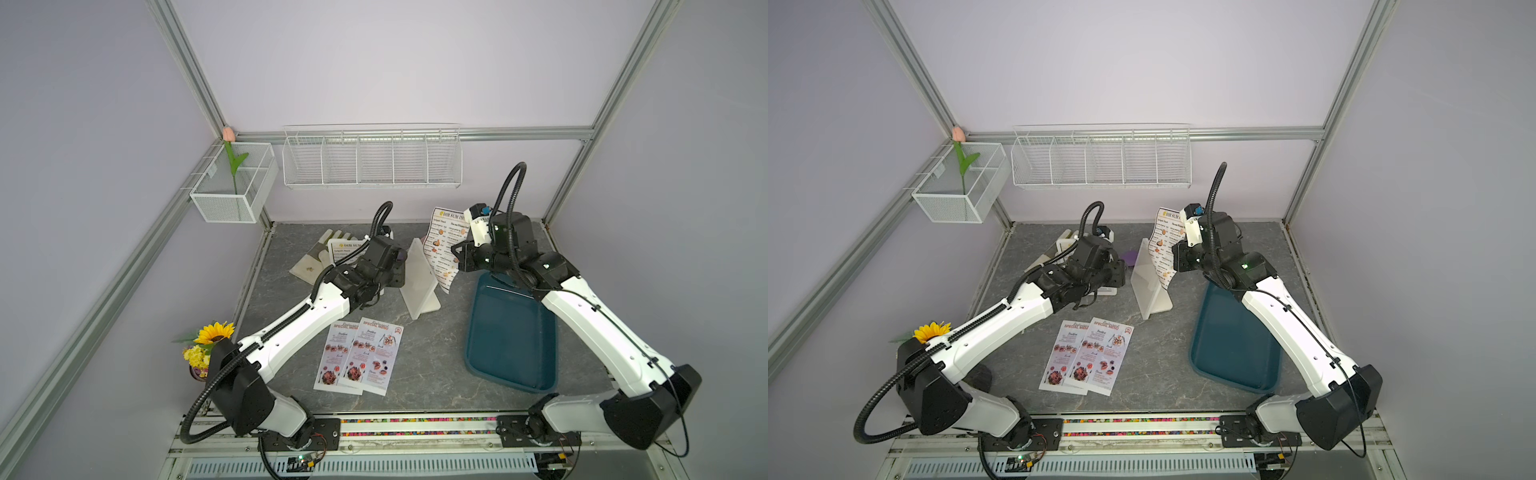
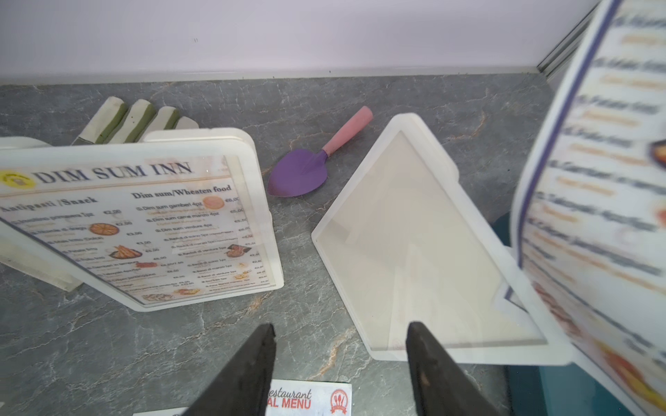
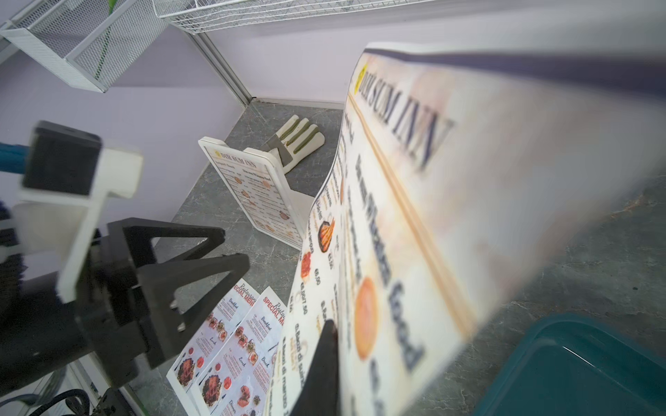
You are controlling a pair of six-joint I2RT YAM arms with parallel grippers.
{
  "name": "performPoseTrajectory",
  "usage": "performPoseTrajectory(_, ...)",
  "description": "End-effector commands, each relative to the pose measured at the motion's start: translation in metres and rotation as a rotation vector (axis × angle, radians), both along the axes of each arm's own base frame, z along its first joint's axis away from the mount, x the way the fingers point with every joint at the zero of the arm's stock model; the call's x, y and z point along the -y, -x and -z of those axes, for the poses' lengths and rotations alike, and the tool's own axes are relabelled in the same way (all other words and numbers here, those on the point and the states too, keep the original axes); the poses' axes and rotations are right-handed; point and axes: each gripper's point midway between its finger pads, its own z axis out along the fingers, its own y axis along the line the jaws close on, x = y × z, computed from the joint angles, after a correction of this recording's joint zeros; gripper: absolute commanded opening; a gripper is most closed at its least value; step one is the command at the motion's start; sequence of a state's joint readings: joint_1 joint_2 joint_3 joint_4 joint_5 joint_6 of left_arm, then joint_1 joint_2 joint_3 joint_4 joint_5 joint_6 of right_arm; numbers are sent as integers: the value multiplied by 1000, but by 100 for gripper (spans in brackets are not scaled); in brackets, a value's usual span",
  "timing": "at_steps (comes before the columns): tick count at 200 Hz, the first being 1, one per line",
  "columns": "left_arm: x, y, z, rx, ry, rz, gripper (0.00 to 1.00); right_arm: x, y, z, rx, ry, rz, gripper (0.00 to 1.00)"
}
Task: Replace the menus in the menu holders
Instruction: Insert the menu into the menu holder.
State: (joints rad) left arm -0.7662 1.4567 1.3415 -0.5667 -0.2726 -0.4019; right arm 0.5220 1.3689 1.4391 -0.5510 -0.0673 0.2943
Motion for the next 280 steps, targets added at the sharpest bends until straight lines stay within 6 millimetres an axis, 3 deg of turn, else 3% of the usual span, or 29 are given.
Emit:
performPoseTrajectory(1,-7,3,-23,61,12,-4,61,-2,-11,-15,78,17,4,7)
performPoseTrajectory(39,-11,4,-36,91,21,-8,61,2,-17,-18,122,56,15,7)
performPoseTrajectory(146,-12,-2,-51,127,1,-14,61,-27,-40,1,175,49,-55,8)
performPoseTrajectory(280,-12,-13,-51,138,-20,-42,61,-42,-51,13,246,39,-37,7)
